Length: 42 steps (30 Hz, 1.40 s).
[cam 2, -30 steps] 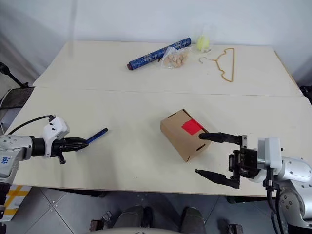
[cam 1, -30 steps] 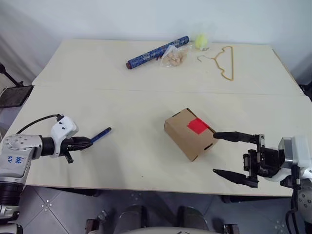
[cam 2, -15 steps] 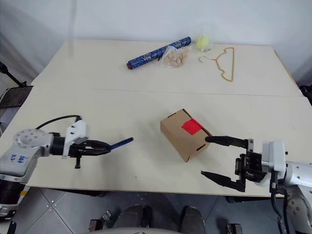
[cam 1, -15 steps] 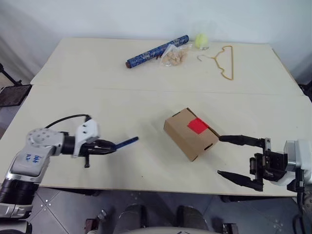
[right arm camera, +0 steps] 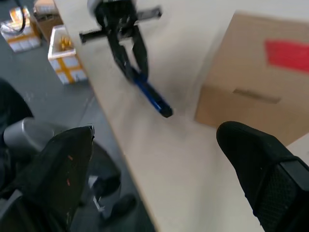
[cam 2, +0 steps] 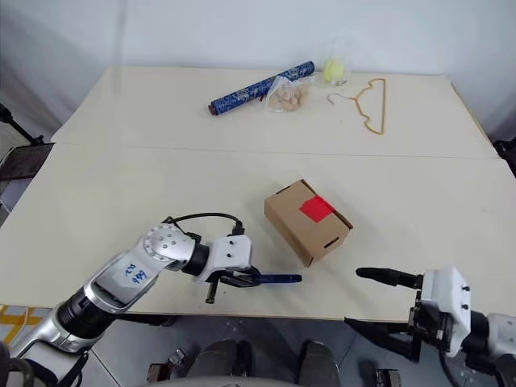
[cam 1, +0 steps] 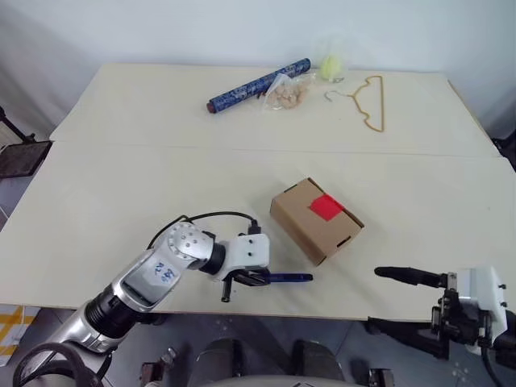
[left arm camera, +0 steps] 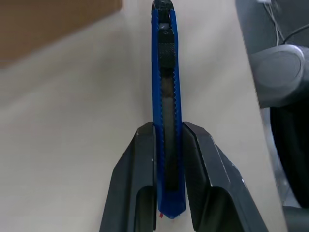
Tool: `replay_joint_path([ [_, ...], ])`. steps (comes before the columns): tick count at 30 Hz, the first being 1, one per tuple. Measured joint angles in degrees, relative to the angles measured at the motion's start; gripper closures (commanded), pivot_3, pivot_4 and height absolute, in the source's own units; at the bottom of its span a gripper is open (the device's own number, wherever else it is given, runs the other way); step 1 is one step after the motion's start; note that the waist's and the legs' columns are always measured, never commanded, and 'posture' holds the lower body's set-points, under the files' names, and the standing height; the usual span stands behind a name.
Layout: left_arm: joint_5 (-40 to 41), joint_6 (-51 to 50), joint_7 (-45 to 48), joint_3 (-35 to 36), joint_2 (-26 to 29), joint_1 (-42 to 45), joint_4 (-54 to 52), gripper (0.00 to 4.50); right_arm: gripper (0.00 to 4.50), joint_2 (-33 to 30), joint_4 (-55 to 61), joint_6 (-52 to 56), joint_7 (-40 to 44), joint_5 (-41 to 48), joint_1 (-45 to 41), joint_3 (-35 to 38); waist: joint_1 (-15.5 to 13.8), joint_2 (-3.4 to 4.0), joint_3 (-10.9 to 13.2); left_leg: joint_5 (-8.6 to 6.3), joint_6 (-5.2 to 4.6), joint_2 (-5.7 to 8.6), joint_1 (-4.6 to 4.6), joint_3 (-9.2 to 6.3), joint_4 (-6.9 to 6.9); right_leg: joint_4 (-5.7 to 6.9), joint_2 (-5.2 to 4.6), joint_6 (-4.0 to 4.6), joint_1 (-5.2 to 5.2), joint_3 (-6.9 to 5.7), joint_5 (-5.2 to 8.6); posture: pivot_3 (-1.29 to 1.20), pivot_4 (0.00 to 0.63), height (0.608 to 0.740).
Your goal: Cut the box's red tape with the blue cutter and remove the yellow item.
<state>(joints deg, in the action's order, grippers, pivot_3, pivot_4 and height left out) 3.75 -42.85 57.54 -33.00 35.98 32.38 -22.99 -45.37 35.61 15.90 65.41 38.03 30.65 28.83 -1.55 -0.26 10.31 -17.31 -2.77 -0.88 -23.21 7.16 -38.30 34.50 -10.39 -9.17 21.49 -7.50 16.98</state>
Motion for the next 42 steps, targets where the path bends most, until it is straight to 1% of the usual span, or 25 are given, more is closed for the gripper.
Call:
replay_joint_path([
  [2, -1.36, -2.37, -1.01, -2.04, -1.84, 1.66, -0.38, 4.08, 0.66, -0.1, -0.04, 1.03, -1.91, -2.05, -0.6, -1.61, -0.03, 0.0, 0.0, 0.0, 0.0, -0.01, 0.0, -0.01, -0.02, -0.02, -0.01, 0.0, -0.01, 0.0, 0.0, 0.0, 0.15, 0.74],
  [6, -1.87, -7.3, -1.92, -5.02, -5.63, 4.2, -0.53, 4.08, 2.02, -1.54, 0.51, 4.06, -4.65, -5.31, -2.26, -6.78, -0.13, 0.0, 0.0, 0.01, 0.0, -0.01, -0.01, -0.08, -0.05, -0.06, -0.01, 0.01, 0.01, -0.04, 0.01, 0.0, 0.15, 0.74],
  [10, -1.57, -11.02, -1.36, -6.28, -5.29, 6.08, -1.45, 4.08, 3.38, -2.23, 2.76, 7.14, -7.85, -7.49, -5.8, -12.89, -0.04, 0.01, -0.01, 0.01, 0.01, -0.02, -0.01, -0.13, -0.07, -0.04, 0.0, 0.01, 0.01, -0.08, 0.01, 0.0, 0.15, 0.74],
  [13, -1.26, -12.79, -1.05, -7.16, -4.46, 6.53, -2.87, 4.08, 4.48, -2.33, 3.57, 9.38, -10.7, -9.4, -9.12, -17.15, 0.05, 0.01, -0.01, 0.01, 0.01, -0.03, -0.02, -0.13, -0.1, -0.02, 0.01, 0.01, 0.0, -0.08, 0.01, 0.0, 0.15, 0.74],
  [17, -1.26, -13.44, -0.91, -8.9, -4.42, 8.07, -3.11, 4.08, 4.48, -2.41, 3.57, 11.84, -13.76, -12.24, -14.54, -22.64, 0.02, 0.01, -0.01, 0.01, 0.01, -0.03, -0.06, -0.14, -0.27, -0.01, 0.01, 0.02, -0.01, -0.08, 0.01, 0.0, 0.15, 0.74],
  [22, -0.97, -13.35, -0.96, -9.18, -5.25, 9.17, -1.47, 4.08, 4.48, -3.42, 2.64, 14.8, -15.5, -15.0, -16.52, -26.63, -0.16, 0.0, -0.01, -0.02, -0.04, -0.03, -0.14, -0.18, -0.51, -0.01, 0.0, 0.02, -0.04, -0.09, 0.01, 0.0, 0.15, 0.74],
  [28, -0.91, -12.41, -0.92, -9.41, -5.44, 9.85, 0.1, 4.08, 4.48, -2.42, 1.05, 16.74, -17.43, -16.48, -20.89, -30.12, -0.03, -0.01, -0.02, -0.03, -0.1, -0.05, -0.15, -0.17, -0.72, -0.02, -0.02, 0.03, -0.13, -0.05, 0.01, 0.0, 0.15, 0.74],
  [36, -1.33, -11.7, -0.63, -9.79, -5.33, 10.51, 1.26, 4.08, 4.48, -0.59, -0.59, 19.31, -17.61, -15.13, -23.18, -30.71, 0.02, -0.18, -0.15, 0.01, -0.15, -0.06, -0.05, -0.17, -0.72, -0.06, -0.07, 0.1, -0.25, 0.0, -0.03, 0.0, 0.15, 0.74],
  [42, -1.3, -11.69, -0.55, -9.83, -5.44, 10.5, 1.24, 4.08, 4.48, 0.38, -0.7, 21.92, -17.61, -11.54, -22.87, -28.89, -0.03, -0.17, -0.15, 0.0, -0.15, -0.06, -0.1, -0.18, -0.71, 0.0, -0.07, 0.11, -0.17, -0.02, -0.03, 0.0, 0.15, 0.74],
])
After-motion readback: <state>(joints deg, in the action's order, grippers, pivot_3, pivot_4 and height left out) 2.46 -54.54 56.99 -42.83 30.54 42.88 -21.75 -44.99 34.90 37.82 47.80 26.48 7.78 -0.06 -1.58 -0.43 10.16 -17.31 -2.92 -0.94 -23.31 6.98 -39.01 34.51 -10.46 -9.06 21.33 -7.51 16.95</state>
